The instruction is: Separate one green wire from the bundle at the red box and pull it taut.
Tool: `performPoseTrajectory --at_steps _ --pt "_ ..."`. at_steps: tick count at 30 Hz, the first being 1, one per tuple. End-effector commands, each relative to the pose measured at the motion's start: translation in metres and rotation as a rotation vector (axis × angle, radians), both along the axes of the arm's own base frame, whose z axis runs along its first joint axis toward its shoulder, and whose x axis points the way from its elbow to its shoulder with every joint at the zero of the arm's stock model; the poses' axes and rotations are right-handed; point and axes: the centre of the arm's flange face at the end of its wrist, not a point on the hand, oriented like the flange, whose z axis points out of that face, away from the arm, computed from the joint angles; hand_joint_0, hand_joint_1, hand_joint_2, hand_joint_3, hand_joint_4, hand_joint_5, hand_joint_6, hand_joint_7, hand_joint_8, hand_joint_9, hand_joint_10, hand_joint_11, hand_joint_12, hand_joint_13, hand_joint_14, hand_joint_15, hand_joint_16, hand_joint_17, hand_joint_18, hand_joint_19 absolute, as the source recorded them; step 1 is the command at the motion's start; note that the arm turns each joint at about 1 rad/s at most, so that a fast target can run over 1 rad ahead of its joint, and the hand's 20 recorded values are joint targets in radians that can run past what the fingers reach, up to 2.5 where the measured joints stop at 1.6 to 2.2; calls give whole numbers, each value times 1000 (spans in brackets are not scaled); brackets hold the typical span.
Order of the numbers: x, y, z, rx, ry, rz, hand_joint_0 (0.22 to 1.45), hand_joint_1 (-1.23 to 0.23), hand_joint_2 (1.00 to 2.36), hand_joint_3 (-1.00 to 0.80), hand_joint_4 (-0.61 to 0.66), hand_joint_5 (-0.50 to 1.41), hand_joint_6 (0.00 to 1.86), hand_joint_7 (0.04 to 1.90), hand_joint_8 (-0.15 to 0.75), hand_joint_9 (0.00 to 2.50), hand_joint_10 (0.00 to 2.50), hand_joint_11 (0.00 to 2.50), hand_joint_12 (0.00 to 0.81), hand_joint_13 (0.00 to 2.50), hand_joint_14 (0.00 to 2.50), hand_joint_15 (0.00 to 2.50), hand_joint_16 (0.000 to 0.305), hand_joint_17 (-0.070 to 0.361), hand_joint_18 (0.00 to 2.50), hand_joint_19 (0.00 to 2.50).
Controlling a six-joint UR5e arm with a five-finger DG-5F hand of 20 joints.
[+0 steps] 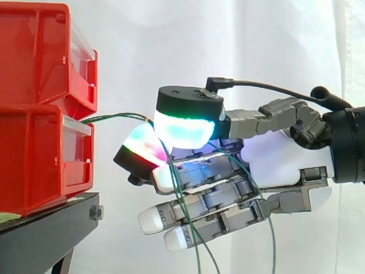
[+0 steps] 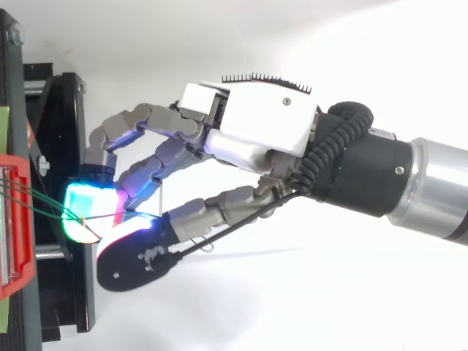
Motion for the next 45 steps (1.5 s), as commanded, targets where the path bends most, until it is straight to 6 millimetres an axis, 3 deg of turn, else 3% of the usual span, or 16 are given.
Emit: performPoseTrajectory --at_steps 1,5,10,17,22,23,31,37,45 --pt "0 1 0 -2 1 1 720 -936 1003 -467 17 -176 927 926 214 952 20 604 327 712 16 414 45 102 583 370" --pt "0 2 0 0 0 1 666 -934 1000 -500 65 -170 922 931 214 979 17 613 327 725 16 421 45 102 588 397" --pt "-1 2 0 -1 9 2 561 -798 1000 -500 86 -157 906 933 225 1036 17 621 333 741 17 440 46 104 596 425" --pt "-3 3 -1 10 23 2 579 -639 1002 -469 82 -148 887 990 229 1071 20 630 340 764 17 451 46 104 595 445" --pt "-3 4 -1 13 24 3 600 -728 1012 -329 59 -148 891 1024 234 1077 20 629 340 769 17 453 46 103 596 438" --pt "-3 4 -2 13 25 6 615 -788 1015 -281 6 -153 900 1013 228 1062 20 635 338 769 18 450 46 103 603 439" --pt "-7 3 -1 24 49 0 750 -915 1010 -388 -113 -181 930 1008 213 1005 20 642 331 768 17 443 45 102 652 414" --pt "-10 6 -3 30 68 3 788 -935 1000 -500 -99 -180 936 1014 201 1018 18 646 329 790 18 453 46 103 683 423" --pt "-11 7 -4 38 80 2 676 -923 1000 -500 26 -170 927 976 210 1059 20 661 330 798 18 464 46 104 700 444"
